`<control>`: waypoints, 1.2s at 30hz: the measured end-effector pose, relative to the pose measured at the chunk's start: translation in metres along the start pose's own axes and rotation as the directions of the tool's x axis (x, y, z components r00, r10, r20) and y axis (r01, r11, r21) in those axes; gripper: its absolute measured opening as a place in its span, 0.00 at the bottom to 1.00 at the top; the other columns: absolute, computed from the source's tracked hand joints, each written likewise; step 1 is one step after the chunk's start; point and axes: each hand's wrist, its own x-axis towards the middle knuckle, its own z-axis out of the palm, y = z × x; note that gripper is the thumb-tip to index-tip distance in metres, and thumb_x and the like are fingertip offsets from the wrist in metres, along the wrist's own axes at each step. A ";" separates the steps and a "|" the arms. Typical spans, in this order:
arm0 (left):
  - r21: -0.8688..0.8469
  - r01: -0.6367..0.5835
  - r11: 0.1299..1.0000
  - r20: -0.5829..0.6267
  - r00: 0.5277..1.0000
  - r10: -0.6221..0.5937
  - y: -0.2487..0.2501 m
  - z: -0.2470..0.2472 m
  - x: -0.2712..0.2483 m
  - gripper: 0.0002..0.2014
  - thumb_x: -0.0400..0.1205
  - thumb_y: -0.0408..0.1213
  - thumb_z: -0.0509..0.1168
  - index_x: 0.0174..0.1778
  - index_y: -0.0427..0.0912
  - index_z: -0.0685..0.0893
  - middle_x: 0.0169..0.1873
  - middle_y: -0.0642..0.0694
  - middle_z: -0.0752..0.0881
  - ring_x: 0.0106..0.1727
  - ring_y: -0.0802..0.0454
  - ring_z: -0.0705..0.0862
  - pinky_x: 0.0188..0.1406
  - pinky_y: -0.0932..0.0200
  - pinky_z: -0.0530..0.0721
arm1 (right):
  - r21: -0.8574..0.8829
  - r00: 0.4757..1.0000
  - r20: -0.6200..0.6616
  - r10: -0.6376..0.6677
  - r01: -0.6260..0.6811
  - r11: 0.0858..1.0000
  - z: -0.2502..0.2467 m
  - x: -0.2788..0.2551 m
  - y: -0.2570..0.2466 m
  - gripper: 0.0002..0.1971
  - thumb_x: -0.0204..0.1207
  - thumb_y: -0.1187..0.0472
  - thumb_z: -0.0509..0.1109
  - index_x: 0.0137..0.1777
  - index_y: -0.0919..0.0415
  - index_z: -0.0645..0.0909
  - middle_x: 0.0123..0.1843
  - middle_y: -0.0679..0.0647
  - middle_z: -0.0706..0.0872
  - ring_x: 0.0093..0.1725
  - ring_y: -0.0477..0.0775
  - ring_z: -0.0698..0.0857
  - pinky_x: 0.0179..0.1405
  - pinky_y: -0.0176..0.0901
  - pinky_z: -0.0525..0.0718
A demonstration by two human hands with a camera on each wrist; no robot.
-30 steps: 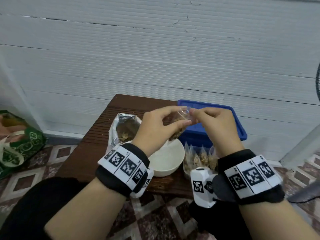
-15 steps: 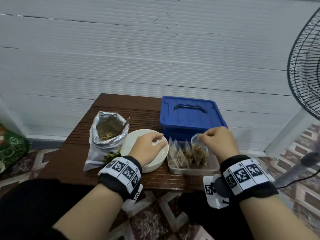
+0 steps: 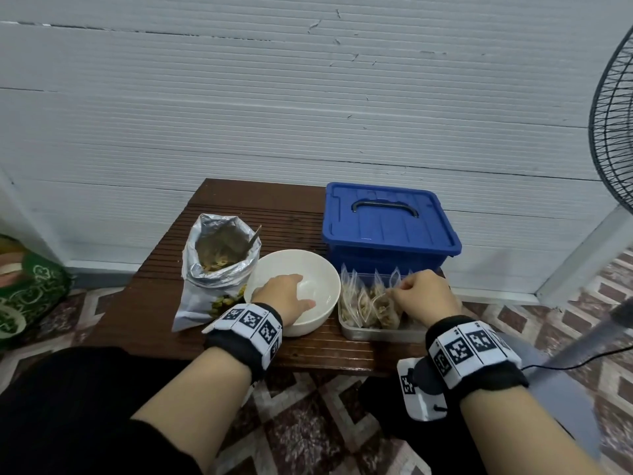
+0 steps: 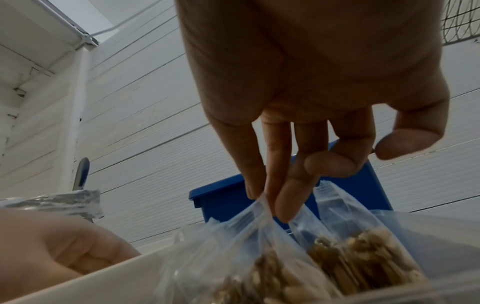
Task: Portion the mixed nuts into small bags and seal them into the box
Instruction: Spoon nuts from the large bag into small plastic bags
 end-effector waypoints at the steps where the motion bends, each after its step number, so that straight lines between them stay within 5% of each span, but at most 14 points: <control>1: -0.002 -0.002 1.000 0.014 1.000 0.002 0.001 0.000 0.001 0.32 0.82 0.53 0.65 0.81 0.51 0.64 0.78 0.48 0.70 0.78 0.46 0.67 0.76 0.47 0.65 | 0.006 1.000 -0.025 -0.008 0.009 1.000 0.000 -0.001 -0.001 0.14 0.75 0.51 0.69 0.29 0.52 0.80 0.34 0.52 0.85 0.44 0.58 0.85 0.60 0.62 0.79; 9: 0.057 -0.032 0.998 0.060 0.998 0.029 0.005 0.006 0.006 0.32 0.79 0.54 0.67 0.79 0.58 0.67 0.71 0.55 0.78 0.76 0.49 0.69 0.76 0.43 0.63 | 0.065 0.949 -0.293 -0.118 0.143 0.988 0.012 -0.021 -0.009 0.08 0.79 0.46 0.64 0.40 0.44 0.77 0.41 0.44 0.82 0.49 0.52 0.80 0.59 0.51 0.69; 20: -0.175 -0.028 0.984 -0.079 0.997 0.015 0.003 0.005 0.009 0.25 0.80 0.53 0.67 0.73 0.51 0.75 0.56 0.53 0.86 0.65 0.50 0.79 0.71 0.44 0.72 | -0.047 0.918 -0.307 -0.250 0.248 0.968 0.025 -0.024 -0.015 0.10 0.80 0.45 0.62 0.50 0.43 0.84 0.45 0.42 0.85 0.56 0.52 0.78 0.62 0.55 0.66; 25: -0.297 -0.094 0.950 -0.102 0.993 0.066 0.002 0.001 0.005 0.21 0.83 0.46 0.63 0.73 0.56 0.74 0.50 0.52 0.84 0.59 0.49 0.81 0.67 0.50 0.76 | -0.098 0.900 -0.299 -0.316 0.300 0.949 0.030 -0.026 -0.018 0.09 0.79 0.44 0.63 0.50 0.42 0.83 0.46 0.42 0.84 0.57 0.52 0.76 0.59 0.53 0.65; 30: -0.427 -0.108 0.898 -0.134 0.989 0.056 0.002 -0.002 0.003 0.12 0.83 0.43 0.63 0.63 0.55 0.77 0.48 0.52 0.85 0.49 0.54 0.82 0.51 0.59 0.74 | -0.116 0.893 -0.291 -0.345 0.325 0.939 0.029 -0.031 -0.021 0.11 0.80 0.43 0.62 0.54 0.43 0.83 0.51 0.43 0.85 0.60 0.51 0.75 0.62 0.54 0.64; 36: -0.633 -0.147 0.760 -0.214 0.977 0.012 0.005 -0.003 0.006 0.09 0.81 0.48 0.67 0.47 0.49 0.75 0.45 0.49 0.87 0.46 0.54 0.89 0.50 0.56 0.81 | -0.214 0.843 -0.223 -0.490 0.448 0.868 0.034 -0.035 -0.026 0.19 0.75 0.33 0.62 0.59 0.40 0.83 0.54 0.40 0.84 0.60 0.49 0.72 0.54 0.50 0.57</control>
